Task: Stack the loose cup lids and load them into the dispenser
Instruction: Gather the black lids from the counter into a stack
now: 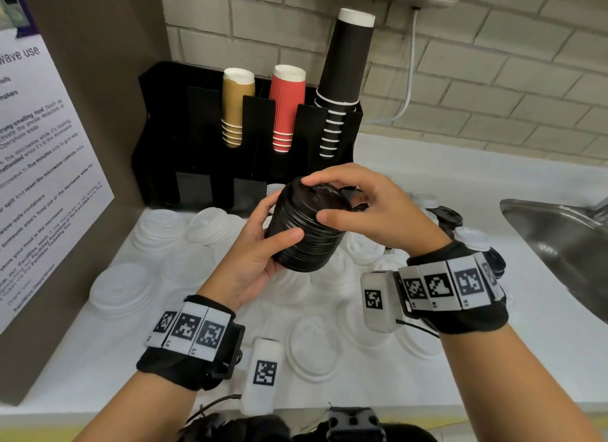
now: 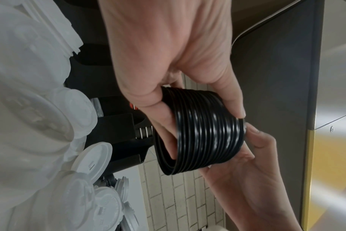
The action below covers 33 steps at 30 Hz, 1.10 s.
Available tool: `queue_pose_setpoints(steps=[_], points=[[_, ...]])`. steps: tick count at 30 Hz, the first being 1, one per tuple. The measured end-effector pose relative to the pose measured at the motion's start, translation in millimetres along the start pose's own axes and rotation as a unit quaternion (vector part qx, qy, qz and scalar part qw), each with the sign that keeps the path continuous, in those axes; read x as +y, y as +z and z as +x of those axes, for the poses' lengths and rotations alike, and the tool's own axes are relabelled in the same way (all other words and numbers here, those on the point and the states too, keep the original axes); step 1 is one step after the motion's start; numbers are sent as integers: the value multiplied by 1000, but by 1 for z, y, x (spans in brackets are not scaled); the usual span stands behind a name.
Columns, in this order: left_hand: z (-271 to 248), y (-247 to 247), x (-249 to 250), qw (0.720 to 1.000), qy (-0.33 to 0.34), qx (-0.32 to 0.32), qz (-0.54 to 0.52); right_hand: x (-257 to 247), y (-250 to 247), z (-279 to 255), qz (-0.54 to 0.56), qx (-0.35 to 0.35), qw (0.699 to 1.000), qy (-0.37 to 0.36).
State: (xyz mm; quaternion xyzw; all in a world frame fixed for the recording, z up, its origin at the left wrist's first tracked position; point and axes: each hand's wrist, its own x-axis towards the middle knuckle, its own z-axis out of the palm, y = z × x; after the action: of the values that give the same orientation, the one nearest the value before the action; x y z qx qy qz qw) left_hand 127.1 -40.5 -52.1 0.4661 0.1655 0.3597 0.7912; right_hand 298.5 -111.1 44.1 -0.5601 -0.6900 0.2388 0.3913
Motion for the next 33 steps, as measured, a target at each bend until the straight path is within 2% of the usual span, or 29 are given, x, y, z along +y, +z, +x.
queue_pose_setpoints(steps=[9,14,17,20,22,23,25,27,28,30,33], points=[[6,5,-4,999,-14,-5,-33,2,-5,-3,-23,9,1000,-4],[15,10,-8,998,-33,0,-61,7,-22,-9,21,-12,998,49],[23,10,-9,994,-40,15,-100,16,-42,-16,29,56,995,80],[29,7,-8,992,-35,16,-117,35,-64,-23,-16,132,976,172],[31,6,-5,993,-29,16,-115,50,-75,-31,-105,123,958,236],[32,7,-4,993,-27,15,-113,57,-80,-37,-167,92,944,270],[34,7,-3,994,-20,8,-109,69,-85,-50,-277,-4,895,349],[36,7,-3,994,-14,-1,-106,81,-85,-62,-351,-112,831,417],[38,7,-4,994,-15,-2,-109,85,-82,-67,-371,-155,800,445],[40,8,-4,993,-17,-6,-115,90,-75,-73,-374,-202,762,489],[41,12,-2,993,-16,-16,-114,97,-66,-80,-373,-219,744,510]])
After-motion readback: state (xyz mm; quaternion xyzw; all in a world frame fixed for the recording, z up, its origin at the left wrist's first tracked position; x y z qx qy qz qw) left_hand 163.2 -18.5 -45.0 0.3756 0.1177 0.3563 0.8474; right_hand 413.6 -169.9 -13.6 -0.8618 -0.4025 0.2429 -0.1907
